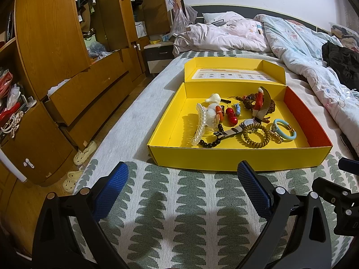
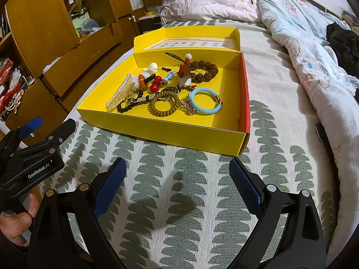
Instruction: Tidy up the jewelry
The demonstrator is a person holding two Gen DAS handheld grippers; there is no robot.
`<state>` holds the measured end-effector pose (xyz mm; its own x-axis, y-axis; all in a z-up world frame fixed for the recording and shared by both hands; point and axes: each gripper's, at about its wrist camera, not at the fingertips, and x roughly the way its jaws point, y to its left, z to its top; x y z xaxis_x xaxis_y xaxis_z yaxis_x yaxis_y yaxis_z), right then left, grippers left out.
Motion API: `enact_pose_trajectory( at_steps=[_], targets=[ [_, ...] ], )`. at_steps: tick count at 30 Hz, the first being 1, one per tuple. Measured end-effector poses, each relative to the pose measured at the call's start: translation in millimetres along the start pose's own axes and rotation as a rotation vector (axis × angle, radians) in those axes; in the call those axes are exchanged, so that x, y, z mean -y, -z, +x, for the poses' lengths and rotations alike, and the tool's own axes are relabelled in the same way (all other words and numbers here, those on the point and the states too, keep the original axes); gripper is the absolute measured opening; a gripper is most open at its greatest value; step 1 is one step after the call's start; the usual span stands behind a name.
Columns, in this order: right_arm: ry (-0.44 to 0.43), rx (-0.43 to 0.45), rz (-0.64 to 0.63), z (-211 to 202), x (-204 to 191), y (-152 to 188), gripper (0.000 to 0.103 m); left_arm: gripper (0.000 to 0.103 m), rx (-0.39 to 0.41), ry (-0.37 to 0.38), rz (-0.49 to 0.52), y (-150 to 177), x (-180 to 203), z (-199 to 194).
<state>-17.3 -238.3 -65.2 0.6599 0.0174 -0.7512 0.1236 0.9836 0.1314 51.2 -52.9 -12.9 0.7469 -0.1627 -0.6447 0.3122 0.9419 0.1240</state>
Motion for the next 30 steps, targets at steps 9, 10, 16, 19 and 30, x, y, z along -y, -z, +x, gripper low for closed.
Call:
enact_pose_trajectory(
  at_steps=[9, 10, 16, 19, 30],
  targets=[
    [-0.001, -0.001, -0.002, 0.6, -0.6, 1.4, 0.093, 0.096, -0.004, 0.0, -0.003, 1.0, -1.8, 1.0],
    [-0.001, 0.0, -0.001, 0.4, -0.7, 1.5, 0.093, 0.096, -0.003, -0.001, -0.002, 0.0, -0.9, 1.7],
    [0.0, 0.0, -0.001, 0.4, -0.7, 1.4, 0.093, 0.096, -0.005, 0.0, -0.001, 0.7, -1.6, 1.9],
    [0.001, -0.001, -0.001, 0.5, -1.0, 1.7, 0.093, 0.096, -0.003, -0.001, 0.0, 0.6, -1.6, 1.9],
    [-0.001, -0.002, -0.001, 0.4, -1.2, 1.9, 0.093, 0.096, -0.003, 0.0, 0.0, 0.8, -2.8, 2.0]
  ],
)
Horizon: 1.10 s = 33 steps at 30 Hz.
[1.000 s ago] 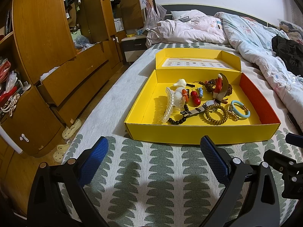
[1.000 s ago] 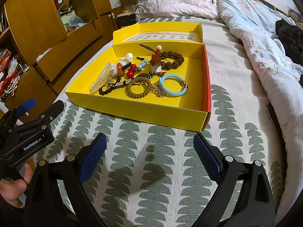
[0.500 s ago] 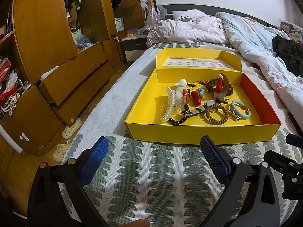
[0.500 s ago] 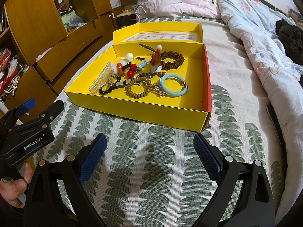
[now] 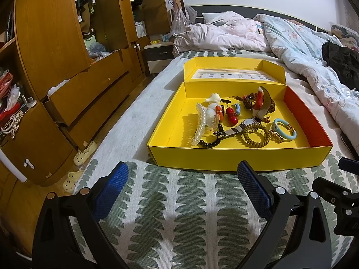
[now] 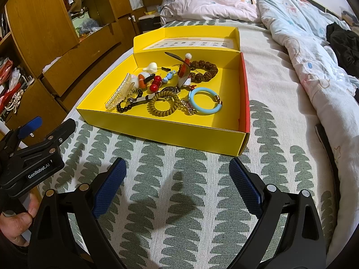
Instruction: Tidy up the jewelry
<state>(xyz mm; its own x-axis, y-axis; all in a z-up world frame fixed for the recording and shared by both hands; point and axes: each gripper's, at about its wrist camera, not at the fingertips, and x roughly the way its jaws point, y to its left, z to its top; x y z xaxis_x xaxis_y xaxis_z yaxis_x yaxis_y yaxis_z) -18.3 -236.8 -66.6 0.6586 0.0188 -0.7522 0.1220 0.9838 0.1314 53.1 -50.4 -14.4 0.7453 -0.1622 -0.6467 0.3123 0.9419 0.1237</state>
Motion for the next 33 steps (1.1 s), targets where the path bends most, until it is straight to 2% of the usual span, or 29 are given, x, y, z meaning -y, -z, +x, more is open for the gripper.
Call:
enact_pose_trajectory(
  at_steps=[33],
  targets=[
    [0.001, -0.001, -0.001, 0.0, -0.3, 0.3, 0.093, 0.096, -0.004, 0.009, 0.013, -3.0, 0.5, 3.4]
  ],
)
